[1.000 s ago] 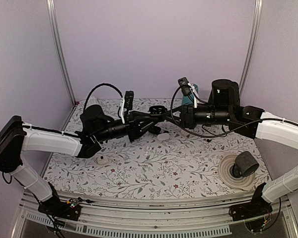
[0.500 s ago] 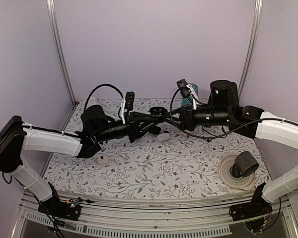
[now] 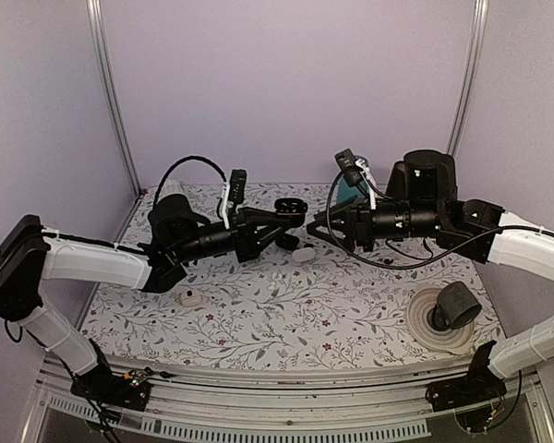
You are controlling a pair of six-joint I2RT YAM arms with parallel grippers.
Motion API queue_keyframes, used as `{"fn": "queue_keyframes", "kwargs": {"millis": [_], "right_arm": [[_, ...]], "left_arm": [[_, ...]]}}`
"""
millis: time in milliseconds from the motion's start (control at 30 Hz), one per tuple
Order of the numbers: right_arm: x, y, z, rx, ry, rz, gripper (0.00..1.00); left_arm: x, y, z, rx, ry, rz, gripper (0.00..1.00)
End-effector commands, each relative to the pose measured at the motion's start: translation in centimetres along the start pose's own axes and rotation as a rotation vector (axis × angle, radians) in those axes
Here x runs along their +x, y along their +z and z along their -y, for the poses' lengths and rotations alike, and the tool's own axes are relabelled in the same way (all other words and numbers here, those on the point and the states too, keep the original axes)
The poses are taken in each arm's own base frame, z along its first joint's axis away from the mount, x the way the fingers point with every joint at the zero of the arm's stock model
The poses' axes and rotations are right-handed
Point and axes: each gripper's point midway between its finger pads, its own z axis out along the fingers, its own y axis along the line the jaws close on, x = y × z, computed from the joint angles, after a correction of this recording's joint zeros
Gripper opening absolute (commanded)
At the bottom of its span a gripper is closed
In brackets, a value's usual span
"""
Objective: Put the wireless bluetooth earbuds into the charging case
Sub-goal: Adjust the right earbud in the right side groove of the charging case.
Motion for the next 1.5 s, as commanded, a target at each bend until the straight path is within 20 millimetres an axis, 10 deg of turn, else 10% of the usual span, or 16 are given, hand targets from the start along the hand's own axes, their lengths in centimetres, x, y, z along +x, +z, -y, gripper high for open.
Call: {"fn": "queue_keyframes", "kwargs": {"millis": [0,533,1467], "right_arm": [[-0.3,-1.2,-0.3,-0.024,-0.038,0.021,0.50],[-1.6,-2.4,-2.2,-0.123,-0.202,0.110,0.37],[-1.1,-0.1,-2.9,-0.156,-0.192,0.086,0.25]], "left_arm": [[-0.8,-0.8,1.1,0.063,0.000,0.014,0.00],[-1.2,-1.8,5.9,0.354,-0.062,-0.026,0.00],[-0.8,-0.7,4.9,0.334,-0.107,-0.062,0.00]]}}
